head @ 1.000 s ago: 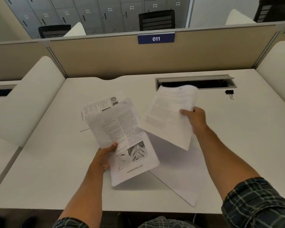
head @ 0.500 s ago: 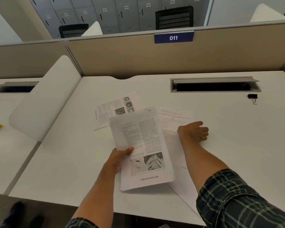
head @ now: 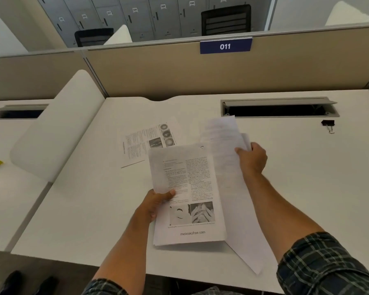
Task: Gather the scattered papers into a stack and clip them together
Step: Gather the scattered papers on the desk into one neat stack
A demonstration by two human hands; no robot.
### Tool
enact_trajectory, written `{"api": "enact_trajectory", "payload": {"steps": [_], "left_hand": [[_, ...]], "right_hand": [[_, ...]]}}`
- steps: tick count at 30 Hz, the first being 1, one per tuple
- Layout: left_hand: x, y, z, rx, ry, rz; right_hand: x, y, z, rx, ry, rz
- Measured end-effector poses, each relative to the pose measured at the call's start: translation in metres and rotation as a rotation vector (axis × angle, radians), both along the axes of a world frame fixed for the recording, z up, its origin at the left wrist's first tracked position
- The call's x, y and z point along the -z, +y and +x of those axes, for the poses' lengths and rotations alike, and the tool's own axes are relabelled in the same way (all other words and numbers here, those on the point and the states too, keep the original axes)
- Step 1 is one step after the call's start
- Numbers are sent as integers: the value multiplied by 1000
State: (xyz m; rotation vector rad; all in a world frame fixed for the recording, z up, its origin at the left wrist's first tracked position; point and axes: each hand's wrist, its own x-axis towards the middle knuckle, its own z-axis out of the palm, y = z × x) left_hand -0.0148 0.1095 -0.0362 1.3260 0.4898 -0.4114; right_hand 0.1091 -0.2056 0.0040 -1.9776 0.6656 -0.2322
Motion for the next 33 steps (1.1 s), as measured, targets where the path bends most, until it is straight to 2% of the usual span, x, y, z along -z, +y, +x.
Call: {"api": "enact_trajectory", "payload": {"steps": [3,6,9,12,16,20,22,24,26,28,30,33], "left_hand": [[0,-2,2,9,11,24],[-2,-5,2,6,17,43],[-3,-6,3,-12,13,53],[-4,-9,3,-26,14,92],[-7,-13,6,-20,41,198],[-11,-18,8,21,55,286],[-14,-19,8,23,31,264],[-18,-19,9,24,-3,226],[-23,-19,11,33,-41,211],[-29,-20,15,39,-64,188],[-36,-21,17,60,-69,157],[-44,-24,20,98,-88,131]], "right_hand": [[-26,-13,4,-18,-272,33],[-55,-23,7,-76,-438,63],[-84,-30,6,-6,-577,157],[-114,-36,7,40,-669,263],[-147,-35,-3,-11,-752,270],[-169,-40,-5,-7,-829,426],[-164,-49,0,-90,-736,509],[-148,-53,2,-241,-480,564],[-125,-49,-4,-374,-182,513],[-101,-41,-14,-404,10,487],[-82,-34,-24,-405,128,563],[-67,-29,-33,-423,198,663]]}}
